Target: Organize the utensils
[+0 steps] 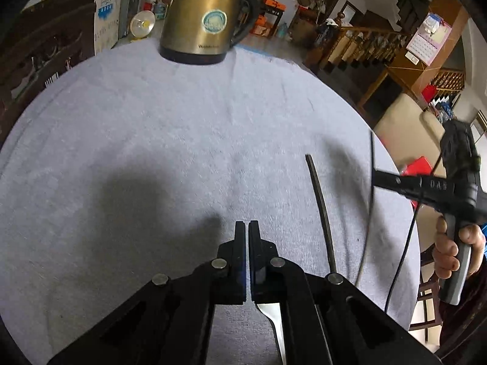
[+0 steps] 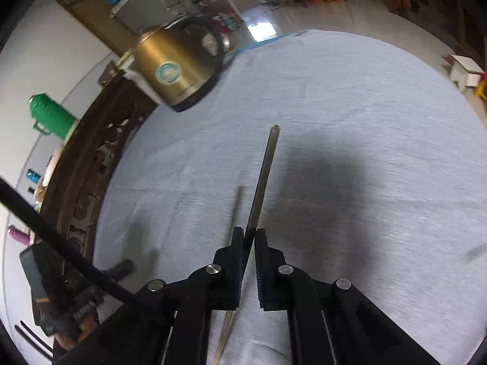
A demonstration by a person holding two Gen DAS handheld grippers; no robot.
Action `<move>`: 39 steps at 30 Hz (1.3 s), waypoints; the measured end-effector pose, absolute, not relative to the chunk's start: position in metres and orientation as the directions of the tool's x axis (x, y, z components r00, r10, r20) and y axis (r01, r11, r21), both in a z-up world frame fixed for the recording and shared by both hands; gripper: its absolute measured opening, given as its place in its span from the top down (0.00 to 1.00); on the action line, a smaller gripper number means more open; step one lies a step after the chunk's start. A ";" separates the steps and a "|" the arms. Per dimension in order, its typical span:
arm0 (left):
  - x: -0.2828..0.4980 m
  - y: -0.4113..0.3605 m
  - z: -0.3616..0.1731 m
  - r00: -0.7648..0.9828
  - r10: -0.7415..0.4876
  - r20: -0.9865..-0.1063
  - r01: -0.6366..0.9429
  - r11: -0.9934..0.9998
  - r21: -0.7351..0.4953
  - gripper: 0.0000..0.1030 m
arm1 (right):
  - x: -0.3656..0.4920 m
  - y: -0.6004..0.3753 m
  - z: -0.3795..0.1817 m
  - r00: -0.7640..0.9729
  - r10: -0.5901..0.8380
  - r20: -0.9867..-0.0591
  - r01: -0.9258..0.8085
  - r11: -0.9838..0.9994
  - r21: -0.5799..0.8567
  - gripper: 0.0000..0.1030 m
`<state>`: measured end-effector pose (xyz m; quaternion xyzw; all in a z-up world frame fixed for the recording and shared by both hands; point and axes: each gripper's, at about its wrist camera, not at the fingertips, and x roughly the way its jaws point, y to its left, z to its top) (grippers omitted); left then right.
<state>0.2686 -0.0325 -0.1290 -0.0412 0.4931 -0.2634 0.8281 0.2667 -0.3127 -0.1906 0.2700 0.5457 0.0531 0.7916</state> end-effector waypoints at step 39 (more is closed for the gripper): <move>0.235 -0.039 -0.155 0.180 -0.430 -0.885 0.515 0.807 -0.288 0.99 | 0.310 -0.324 -0.235 0.165 0.037 -0.986 0.306 0.948 0.087 0.80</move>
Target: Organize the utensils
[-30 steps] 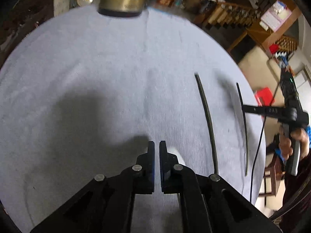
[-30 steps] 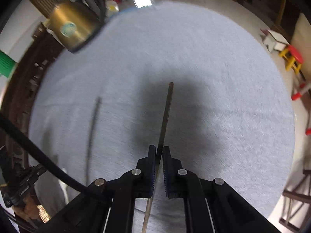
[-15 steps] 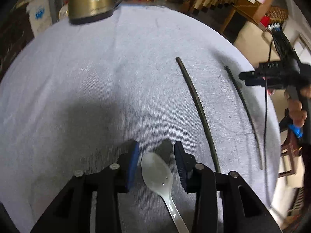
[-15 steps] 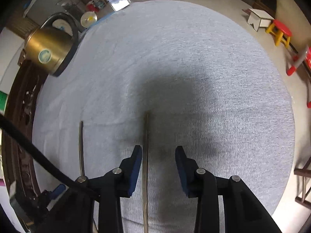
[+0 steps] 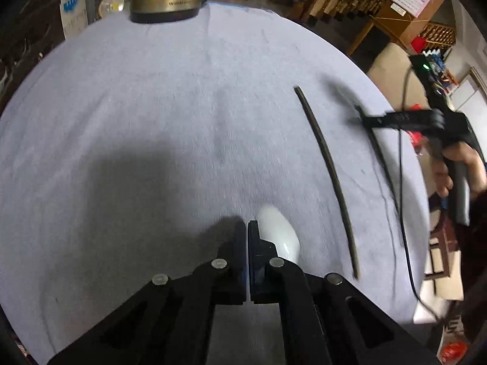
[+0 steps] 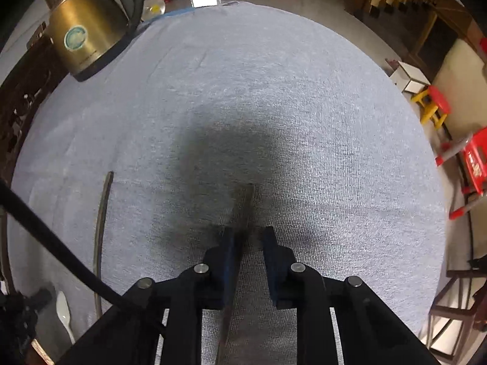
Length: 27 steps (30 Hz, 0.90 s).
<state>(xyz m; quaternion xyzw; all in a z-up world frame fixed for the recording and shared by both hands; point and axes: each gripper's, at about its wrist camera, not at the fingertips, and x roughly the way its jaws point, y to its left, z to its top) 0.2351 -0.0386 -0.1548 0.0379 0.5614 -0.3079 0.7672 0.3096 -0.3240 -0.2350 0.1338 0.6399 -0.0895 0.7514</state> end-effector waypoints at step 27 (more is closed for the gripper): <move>0.240 -0.052 -0.153 0.237 -0.407 -0.882 0.628 0.757 -0.180 0.78 | 0.256 -0.349 -0.220 0.223 0.186 -0.957 0.313 0.916 0.251 0.94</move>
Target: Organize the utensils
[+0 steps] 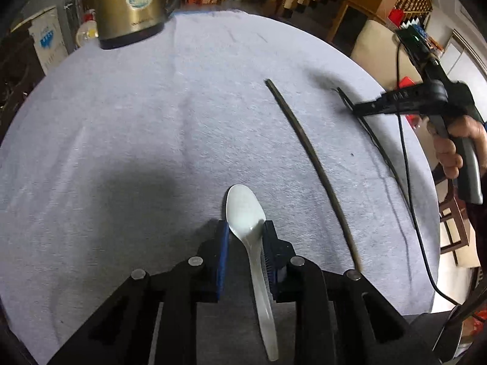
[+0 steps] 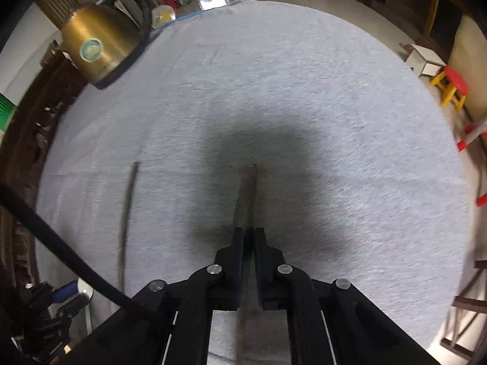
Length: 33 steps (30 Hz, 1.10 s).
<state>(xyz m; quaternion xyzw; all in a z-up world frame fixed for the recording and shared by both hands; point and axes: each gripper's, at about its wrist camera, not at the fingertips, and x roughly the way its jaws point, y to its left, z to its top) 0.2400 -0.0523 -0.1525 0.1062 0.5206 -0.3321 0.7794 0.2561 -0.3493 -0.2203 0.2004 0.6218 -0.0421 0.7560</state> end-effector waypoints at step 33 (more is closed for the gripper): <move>0.255 -0.070 -0.162 0.261 -0.400 -0.879 0.535 0.818 -0.214 0.62 | 0.188 -0.343 -0.158 0.514 0.259 -0.818 0.218 0.883 0.416 0.94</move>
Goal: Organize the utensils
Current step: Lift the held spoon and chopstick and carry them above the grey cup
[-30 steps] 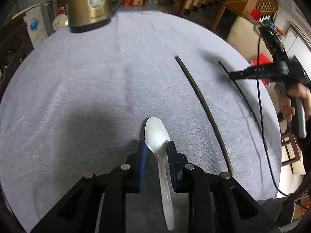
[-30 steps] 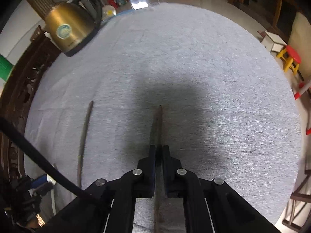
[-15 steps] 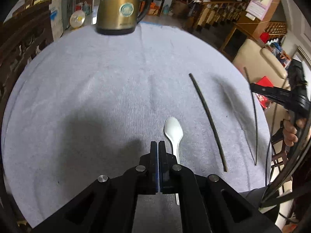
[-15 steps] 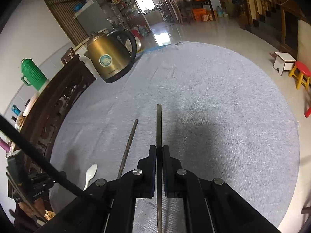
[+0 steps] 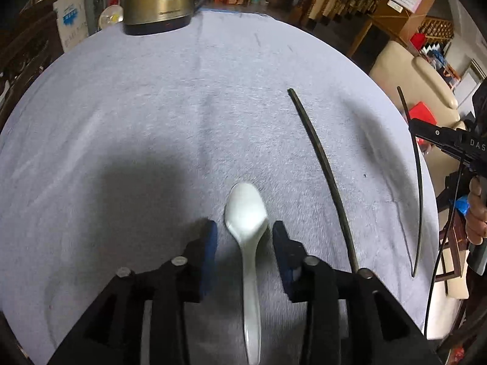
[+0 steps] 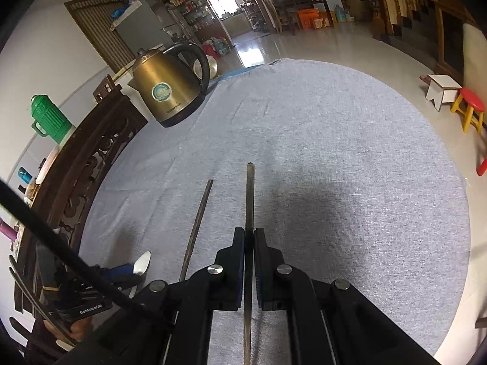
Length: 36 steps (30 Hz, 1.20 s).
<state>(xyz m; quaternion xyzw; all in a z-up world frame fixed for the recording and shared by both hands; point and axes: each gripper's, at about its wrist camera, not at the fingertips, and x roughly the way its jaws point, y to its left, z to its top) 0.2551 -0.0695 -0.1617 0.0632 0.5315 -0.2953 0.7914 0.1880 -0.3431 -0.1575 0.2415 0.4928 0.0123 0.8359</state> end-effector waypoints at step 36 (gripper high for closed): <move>0.122 0.060 -0.023 0.716 -0.489 -0.499 0.376 0.872 -0.315 0.70 | 0.041 -0.272 0.000 0.913 0.014 -0.408 0.119 0.947 0.299 0.94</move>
